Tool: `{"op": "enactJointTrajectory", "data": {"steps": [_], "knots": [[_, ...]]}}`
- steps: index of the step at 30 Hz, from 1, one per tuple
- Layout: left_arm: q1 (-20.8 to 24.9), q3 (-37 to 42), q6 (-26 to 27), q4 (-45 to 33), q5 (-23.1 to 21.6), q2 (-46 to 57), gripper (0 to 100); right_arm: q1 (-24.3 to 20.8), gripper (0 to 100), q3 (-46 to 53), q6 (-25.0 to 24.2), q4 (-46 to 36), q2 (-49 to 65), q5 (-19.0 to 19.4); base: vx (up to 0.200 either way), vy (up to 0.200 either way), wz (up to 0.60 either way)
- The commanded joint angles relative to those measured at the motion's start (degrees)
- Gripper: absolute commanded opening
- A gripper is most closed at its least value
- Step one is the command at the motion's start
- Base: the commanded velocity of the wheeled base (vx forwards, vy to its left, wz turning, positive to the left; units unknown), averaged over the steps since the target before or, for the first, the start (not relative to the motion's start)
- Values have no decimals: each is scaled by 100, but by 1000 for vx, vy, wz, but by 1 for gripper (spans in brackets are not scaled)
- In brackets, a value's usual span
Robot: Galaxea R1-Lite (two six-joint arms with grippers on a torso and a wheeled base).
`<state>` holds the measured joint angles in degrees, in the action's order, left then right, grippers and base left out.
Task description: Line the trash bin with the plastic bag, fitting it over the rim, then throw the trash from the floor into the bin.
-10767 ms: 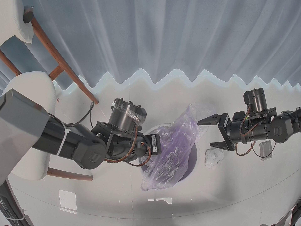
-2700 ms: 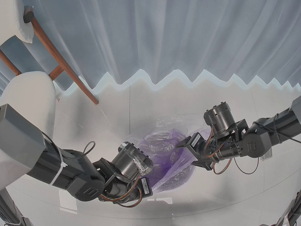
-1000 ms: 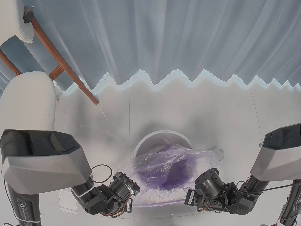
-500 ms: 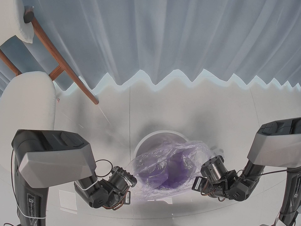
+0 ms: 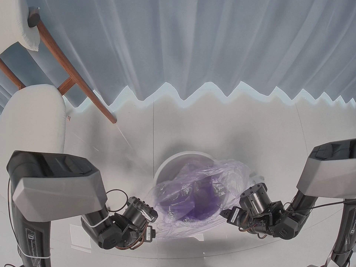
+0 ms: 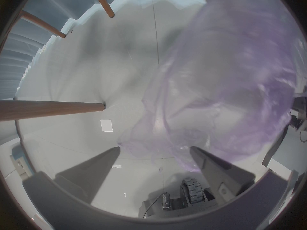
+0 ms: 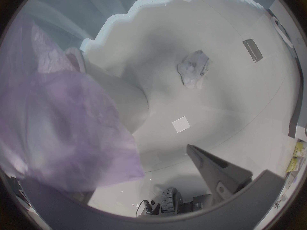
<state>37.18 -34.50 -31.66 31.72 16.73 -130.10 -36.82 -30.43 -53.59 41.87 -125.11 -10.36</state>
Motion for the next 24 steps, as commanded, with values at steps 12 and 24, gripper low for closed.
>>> {"op": "enactJointTrajectory", "data": {"steps": [12,24], "knots": [[316,2052,19,1724,-161,1874,100,-476,100,1663,-284,576,2043,562,0,0,0],[-334,1648,714,2954,-354,1707,100,315,100,1083,1149,1367,1824,562,0,0,0]]}}
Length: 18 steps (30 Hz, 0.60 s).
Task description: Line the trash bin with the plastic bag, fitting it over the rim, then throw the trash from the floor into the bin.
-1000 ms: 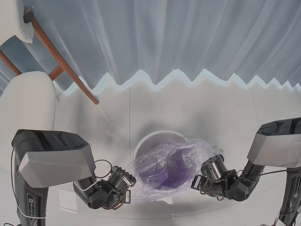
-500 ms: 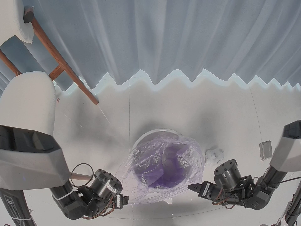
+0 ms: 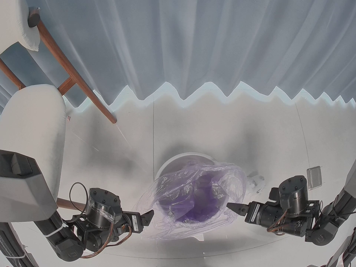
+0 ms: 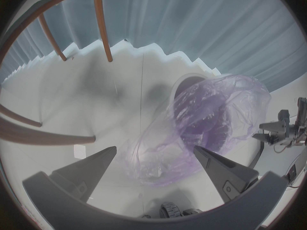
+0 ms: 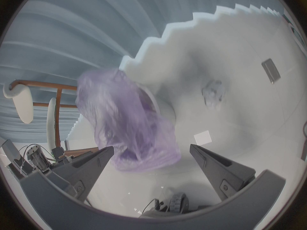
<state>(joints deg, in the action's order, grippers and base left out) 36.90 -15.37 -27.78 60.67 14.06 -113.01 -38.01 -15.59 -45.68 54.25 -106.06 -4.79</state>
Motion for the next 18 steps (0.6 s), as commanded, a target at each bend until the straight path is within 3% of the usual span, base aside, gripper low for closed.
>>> {"op": "enactJointTrajectory", "data": {"steps": [1,5,12,18], "knots": [[-368,-344,388,50,-140,-2,100,523,100,-497,437,139,-126,4,0,0,0],[-561,-766,625,41,-492,-20,100,865,100,-884,727,139,-222,22,0,0,0],[-561,-1310,924,50,-861,-318,100,813,100,-893,999,165,-240,48,0,0,0],[-561,-1539,1056,59,-913,-424,100,830,100,-779,1035,508,-214,48,0,0,0]]}}
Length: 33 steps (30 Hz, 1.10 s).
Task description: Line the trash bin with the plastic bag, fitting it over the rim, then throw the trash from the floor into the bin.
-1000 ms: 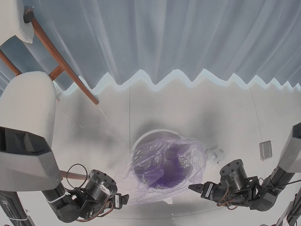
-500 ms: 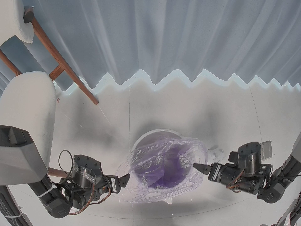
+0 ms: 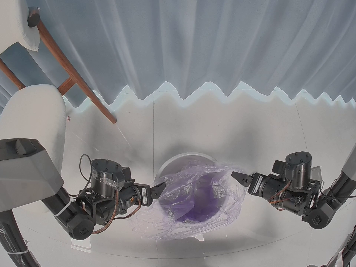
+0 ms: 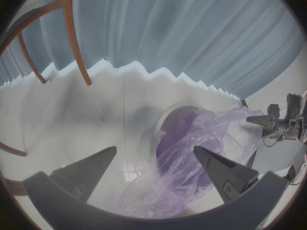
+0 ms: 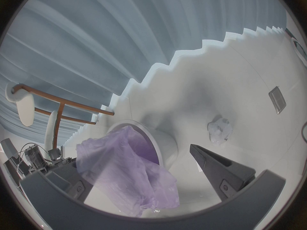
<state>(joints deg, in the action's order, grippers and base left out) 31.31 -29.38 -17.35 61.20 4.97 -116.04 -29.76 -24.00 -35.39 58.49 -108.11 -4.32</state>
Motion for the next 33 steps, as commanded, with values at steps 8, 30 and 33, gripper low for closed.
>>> {"op": "enactJointTrajectory", "data": {"steps": [8,30,33], "knots": [[95,-129,65,24,-67,-156,0,-13,0,326,15,374,-61,27,0,0,0],[-125,582,452,1096,-462,178,100,5,0,344,23,998,-132,370,0,0,0],[-98,1101,566,1105,-550,723,100,5,0,370,23,1006,-141,370,0,0,0]]}}
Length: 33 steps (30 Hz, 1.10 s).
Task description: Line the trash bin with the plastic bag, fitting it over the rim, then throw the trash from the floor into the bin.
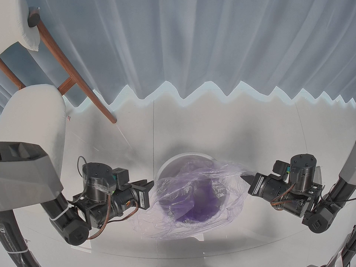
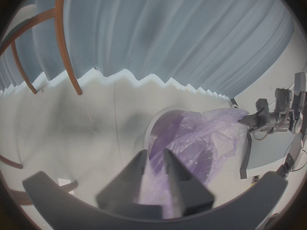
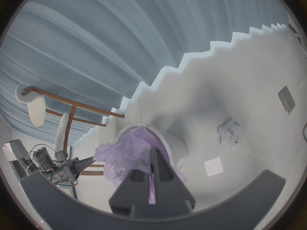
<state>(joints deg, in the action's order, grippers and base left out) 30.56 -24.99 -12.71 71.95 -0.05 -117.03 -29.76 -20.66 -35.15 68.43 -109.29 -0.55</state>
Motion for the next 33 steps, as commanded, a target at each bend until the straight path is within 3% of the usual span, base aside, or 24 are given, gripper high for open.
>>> {"op": "enactJointTrajectory", "data": {"steps": [1,5,17,18,23,28,29,33], "knots": [[-24,662,103,30,-48,822,100,5,0,36,-1,13,-22,-7,0,0,0],[73,592,612,47,-470,541,100,-21,0,80,17,13,-75,-24,0,0,0],[389,-858,779,961,-479,-1481,100,-127,0,291,8,364,-57,-51,0,0,0],[380,-1069,797,1005,-461,-1630,0,-136,0,361,-1,400,-57,-68,0,0,0],[389,-1131,806,1040,-417,-1560,0,-136,0,502,-1,558,-75,-77,0,0,0],[292,-735,814,953,-285,-804,0,-127,0,519,-1,698,-84,-77,0,0,0],[82,-217,823,873,-285,-241,0,-109,0,467,-54,725,-110,-51,0,0,0],[-226,47,744,803,-312,242,0,-74,0,308,-238,725,-224,99,0,0,0]]}}
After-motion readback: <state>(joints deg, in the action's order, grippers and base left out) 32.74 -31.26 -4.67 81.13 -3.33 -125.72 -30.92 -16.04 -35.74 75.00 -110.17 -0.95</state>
